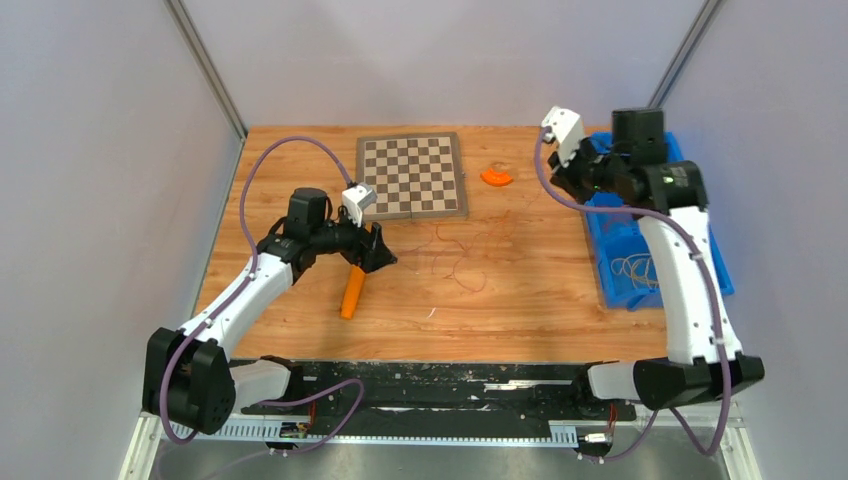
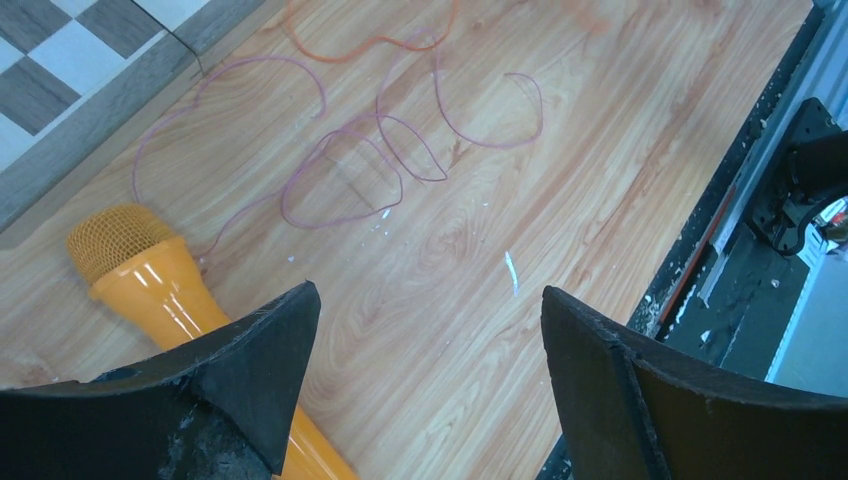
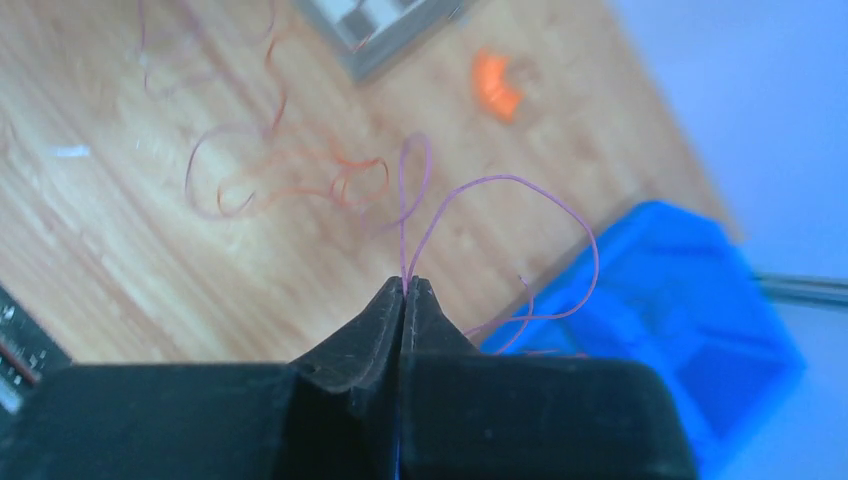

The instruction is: Untangle the cables

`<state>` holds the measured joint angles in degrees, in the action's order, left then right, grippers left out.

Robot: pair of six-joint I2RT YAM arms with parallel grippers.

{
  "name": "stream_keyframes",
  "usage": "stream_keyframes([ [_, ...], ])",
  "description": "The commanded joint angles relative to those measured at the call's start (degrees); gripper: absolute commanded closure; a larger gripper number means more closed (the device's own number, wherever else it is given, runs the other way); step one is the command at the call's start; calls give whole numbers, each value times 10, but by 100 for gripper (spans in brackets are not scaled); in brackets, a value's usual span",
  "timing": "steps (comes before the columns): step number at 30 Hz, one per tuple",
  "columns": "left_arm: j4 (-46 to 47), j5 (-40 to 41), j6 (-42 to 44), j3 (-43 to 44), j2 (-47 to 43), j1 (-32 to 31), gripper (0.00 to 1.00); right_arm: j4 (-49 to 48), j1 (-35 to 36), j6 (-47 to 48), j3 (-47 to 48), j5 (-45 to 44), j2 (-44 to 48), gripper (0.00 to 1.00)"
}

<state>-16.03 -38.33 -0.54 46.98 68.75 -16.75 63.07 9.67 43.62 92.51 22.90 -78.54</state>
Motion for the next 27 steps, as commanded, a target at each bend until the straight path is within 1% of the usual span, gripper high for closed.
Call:
stream_keyframes([
  [1, 38, -16, 0, 7, -10, 3, 11, 70, -32, -25, 109, 50, 10, 100],
  [4, 41, -25, 4, 17, -5, 4, 10, 72, -86, -49, 177, 81, -6, 100],
  [7, 44, -29, 5, 21, -1, 4, 10, 80, -163, -65, 239, 153, -27, 100],
  [11, 41, -36, 15, 25, 3, 4, 10, 82, -186, -91, 292, 213, -36, 100],
  [13, 45, -46, 16, 27, 1, 3, 10, 82, -186, -102, 301, 222, -37, 100],
  [15, 54, -55, 17, 25, -2, 3, 10, 81, -189, -101, 282, 185, -40, 100],
  [18, 58, -58, 27, 30, -2, 0, 9, 77, -219, -70, 225, 128, -42, 100],
  [22, 55, -55, 40, 38, 5, -3, 9, 85, -258, 14, 169, 53, -52, 100],
  [24, 55, -54, 42, 41, 11, -4, 9, 83, -291, 42, 158, 23, -65, 100],
  [27, 70, -55, 33, 37, 18, -6, 9, 84, -331, 47, 180, -5, -106, 100],
])
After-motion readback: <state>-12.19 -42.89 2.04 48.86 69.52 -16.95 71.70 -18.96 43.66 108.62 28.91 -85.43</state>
